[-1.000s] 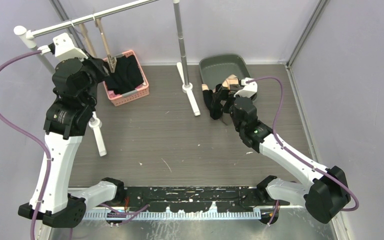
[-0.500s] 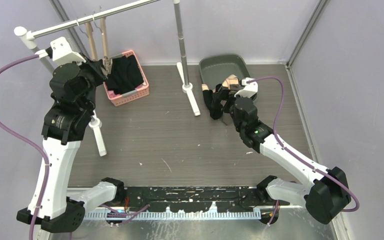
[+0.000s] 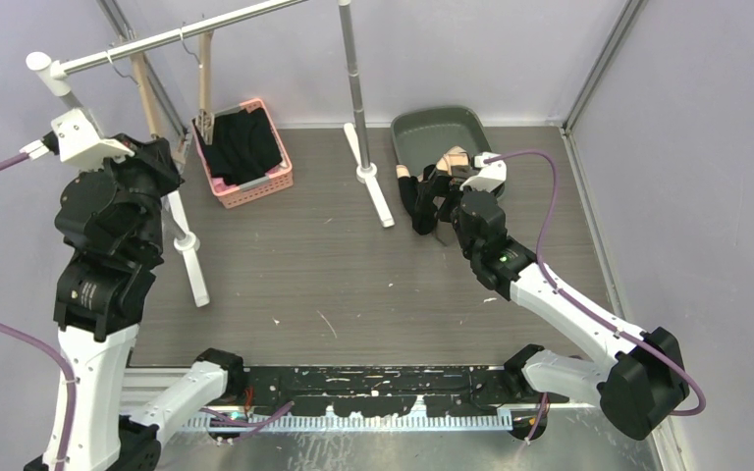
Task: Clip the underwear to the hanger
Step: Open the clamp at the hanger.
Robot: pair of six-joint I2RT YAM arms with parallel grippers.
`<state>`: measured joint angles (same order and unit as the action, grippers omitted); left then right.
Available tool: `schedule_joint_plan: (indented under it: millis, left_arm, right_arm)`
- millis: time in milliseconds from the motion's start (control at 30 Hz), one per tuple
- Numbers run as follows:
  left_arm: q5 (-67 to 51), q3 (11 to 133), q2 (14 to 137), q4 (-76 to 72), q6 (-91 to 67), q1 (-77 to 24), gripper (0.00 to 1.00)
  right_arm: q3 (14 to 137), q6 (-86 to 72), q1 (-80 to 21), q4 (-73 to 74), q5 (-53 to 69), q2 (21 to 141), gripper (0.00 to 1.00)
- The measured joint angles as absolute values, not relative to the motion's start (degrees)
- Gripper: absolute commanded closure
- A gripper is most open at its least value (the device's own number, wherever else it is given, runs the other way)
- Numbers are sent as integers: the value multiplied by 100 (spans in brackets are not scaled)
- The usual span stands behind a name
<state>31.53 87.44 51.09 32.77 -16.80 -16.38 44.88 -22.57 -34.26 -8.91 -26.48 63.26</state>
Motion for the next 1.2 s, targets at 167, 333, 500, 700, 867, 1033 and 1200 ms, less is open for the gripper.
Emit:
schedule_joint_plan:
  millis: [167, 333, 500, 700, 867, 1033, 1200]
  left_arm:
    - [3105, 8586, 4956, 3236, -1684, -1638, 100]
    - [2982, 8394, 4877, 3238, -1710, -1638, 100]
    - [2836, 8230, 4764, 3242, -1739, -1638, 100]
    - [2655, 8200, 4556, 3280, -1876, -1638, 100]
    - [2574, 8108, 4344, 3371, -2018, -1638, 100]
    - [2565, 7856, 4219, 3385, -2163, -1638, 100]
    - [2547, 7345, 4150, 3444, -2331, -1638, 100]
  right_arm:
    - [4488, -2257, -3426, -891, -2648, 6326, 0]
    - [4488, -2255, -3424, -895, -2648, 6337, 0]
    - [4488, -2257, -3400, -897, -2648, 6375, 0]
    - [4486, -2257, -3400, -895, -2646, 6427, 0]
    - [4486, -2257, -3400, -897, -2646, 6429, 0]
    - [4486, -2257, -3400, -899, -2646, 6451, 0]
    - [4486, -2257, -3400, -899, -2646, 6466, 0]
